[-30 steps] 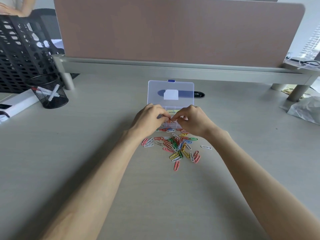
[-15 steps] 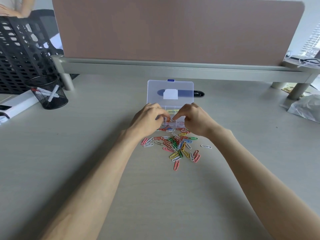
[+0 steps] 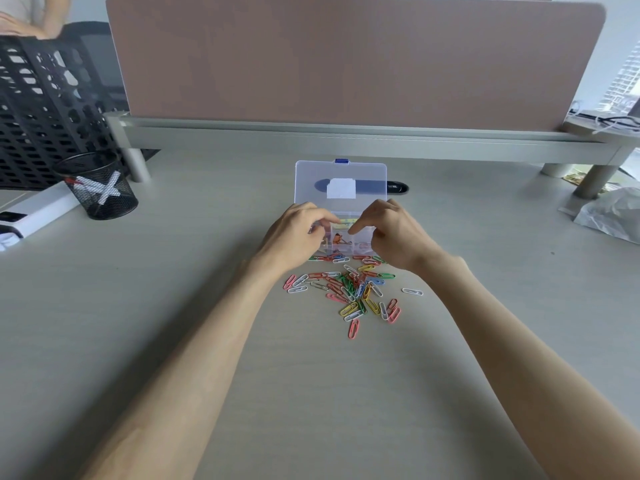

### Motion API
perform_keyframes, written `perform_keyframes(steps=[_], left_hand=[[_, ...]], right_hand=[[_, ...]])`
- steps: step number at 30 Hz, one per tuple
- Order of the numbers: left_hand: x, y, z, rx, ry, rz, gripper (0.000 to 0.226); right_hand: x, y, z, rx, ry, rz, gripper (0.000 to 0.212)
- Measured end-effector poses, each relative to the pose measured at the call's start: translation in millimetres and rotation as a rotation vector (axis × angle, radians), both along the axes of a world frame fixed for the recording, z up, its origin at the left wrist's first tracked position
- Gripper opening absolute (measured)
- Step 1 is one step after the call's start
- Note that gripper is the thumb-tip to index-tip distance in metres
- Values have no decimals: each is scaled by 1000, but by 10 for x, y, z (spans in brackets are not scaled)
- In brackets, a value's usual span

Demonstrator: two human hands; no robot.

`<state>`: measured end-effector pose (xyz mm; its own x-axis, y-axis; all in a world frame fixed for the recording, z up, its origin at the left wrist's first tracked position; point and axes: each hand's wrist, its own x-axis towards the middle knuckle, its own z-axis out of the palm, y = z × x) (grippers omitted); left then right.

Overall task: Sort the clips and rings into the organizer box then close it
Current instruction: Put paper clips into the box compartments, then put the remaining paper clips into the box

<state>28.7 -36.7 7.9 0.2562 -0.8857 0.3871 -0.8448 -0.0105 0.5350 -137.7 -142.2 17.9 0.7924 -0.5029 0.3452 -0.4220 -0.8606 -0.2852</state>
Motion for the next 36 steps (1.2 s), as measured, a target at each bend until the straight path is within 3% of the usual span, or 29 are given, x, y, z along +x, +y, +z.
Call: perform_keyframes(steps=[5,15,26,32,36], left_hand=[[-44,90,66,-29,160,68,36],[-88,602,-30,-4,81,145,26],[-78,905,-234,41,-91,186,17],[-259,791,-238,24,-98,134,16],[-380,709,-243,6,-122,92,20]], right_hand=[[-50,47,79,8,-128,-19,47],[-348,299,-3,83,-201,-95,28],[-671,471,-289,115,-84,-266,44],[-571,477,-334,75,-39,-266,30],[-522,489,-339,41,-21,-236,33]])
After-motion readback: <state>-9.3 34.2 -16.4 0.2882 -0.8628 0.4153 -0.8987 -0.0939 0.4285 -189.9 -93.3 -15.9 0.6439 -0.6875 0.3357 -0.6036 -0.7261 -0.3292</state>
